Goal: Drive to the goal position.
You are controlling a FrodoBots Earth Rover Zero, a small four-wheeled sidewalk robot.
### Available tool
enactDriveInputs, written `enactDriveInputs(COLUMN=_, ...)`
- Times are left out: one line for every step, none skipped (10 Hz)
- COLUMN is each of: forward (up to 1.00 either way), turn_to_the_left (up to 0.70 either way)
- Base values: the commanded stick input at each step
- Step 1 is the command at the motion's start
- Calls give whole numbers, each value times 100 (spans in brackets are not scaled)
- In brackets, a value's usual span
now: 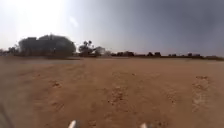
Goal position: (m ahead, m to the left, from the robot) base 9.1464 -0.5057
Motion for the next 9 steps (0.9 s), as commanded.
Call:
enactDriveInputs(forward=70, turn_to_the_left=0)
enactDriveInputs(forward=70, turn_to_the_left=0)
enactDriveInputs(forward=70, turn_to_the_left=0)
enactDriveInputs(forward=70, turn_to_the_left=0)
enactDriveInputs(forward=70, turn_to_the_left=0)
enactDriveInputs(forward=70, turn_to_the_left=0)
enactDriveInputs(forward=70, turn_to_the_left=0)
enactDriveInputs(forward=70, turn_to_the_left=0)
enactDriveInputs(forward=70, turn_to_the_left=0)
